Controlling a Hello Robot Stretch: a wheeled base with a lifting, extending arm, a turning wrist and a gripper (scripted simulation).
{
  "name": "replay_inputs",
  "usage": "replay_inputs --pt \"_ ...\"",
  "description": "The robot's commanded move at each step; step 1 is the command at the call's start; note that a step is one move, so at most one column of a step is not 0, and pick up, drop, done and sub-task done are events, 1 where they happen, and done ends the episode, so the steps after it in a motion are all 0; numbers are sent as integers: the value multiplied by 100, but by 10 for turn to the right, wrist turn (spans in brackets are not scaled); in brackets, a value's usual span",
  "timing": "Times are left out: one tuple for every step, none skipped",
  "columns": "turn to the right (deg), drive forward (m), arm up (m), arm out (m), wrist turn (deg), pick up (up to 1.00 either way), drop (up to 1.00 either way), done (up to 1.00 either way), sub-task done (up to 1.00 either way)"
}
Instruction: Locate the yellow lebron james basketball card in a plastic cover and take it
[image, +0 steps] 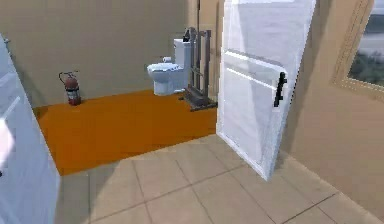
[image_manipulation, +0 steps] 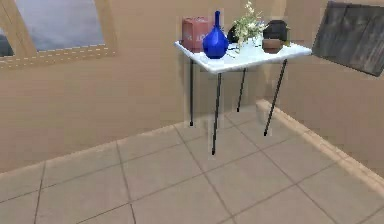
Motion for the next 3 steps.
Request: replay_inputs --pt "0 65 0 0 0 0 0 0 0" --pt "-240 0 0 0 0 0 0 0 0" --pt "0 60 0 0 0 0 0 0 0"
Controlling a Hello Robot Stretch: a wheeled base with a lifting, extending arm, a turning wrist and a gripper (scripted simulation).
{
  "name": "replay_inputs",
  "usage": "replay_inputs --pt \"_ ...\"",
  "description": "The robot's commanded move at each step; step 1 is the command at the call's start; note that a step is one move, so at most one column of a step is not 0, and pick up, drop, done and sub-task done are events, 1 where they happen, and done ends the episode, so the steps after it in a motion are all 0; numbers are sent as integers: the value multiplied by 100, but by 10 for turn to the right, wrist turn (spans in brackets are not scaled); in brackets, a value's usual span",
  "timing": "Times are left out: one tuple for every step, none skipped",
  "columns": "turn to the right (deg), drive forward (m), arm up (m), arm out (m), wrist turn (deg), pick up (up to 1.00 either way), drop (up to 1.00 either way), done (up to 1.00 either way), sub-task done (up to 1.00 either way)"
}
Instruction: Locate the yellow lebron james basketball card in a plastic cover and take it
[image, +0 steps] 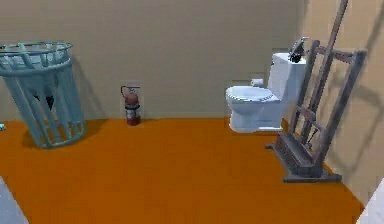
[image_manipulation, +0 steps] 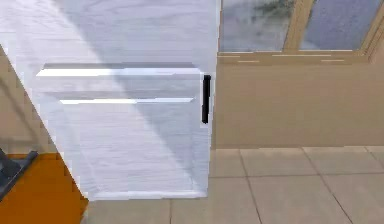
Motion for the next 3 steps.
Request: replay_inputs --pt "-300 0 0 0 0 0 0 0 0" --pt "0 100 0 0 0 0 0 0 0" --pt "-30 0 0 0 0 0 0 0 0"
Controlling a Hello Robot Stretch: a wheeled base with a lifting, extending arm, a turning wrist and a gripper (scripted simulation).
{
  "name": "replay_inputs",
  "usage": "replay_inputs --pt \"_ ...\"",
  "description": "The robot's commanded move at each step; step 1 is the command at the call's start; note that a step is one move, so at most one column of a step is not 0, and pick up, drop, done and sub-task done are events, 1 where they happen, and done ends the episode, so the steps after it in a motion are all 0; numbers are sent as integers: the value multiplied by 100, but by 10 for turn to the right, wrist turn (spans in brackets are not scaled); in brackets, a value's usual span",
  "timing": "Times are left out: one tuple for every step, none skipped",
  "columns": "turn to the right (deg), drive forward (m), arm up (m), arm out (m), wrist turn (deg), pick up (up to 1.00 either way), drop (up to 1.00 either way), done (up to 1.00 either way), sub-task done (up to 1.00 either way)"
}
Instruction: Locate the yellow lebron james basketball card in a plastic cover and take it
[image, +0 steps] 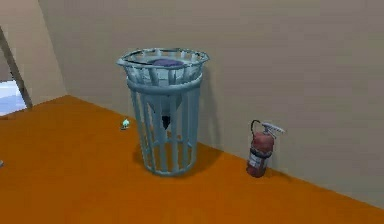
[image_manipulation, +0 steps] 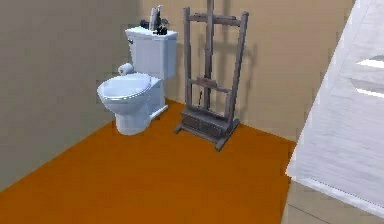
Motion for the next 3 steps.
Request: replay_inputs --pt "0 35 0 0 0 0 0 0 0" --pt "-450 0 0 0 0 0 0 0 0" --pt "0 100 0 0 0 0 0 0 0"
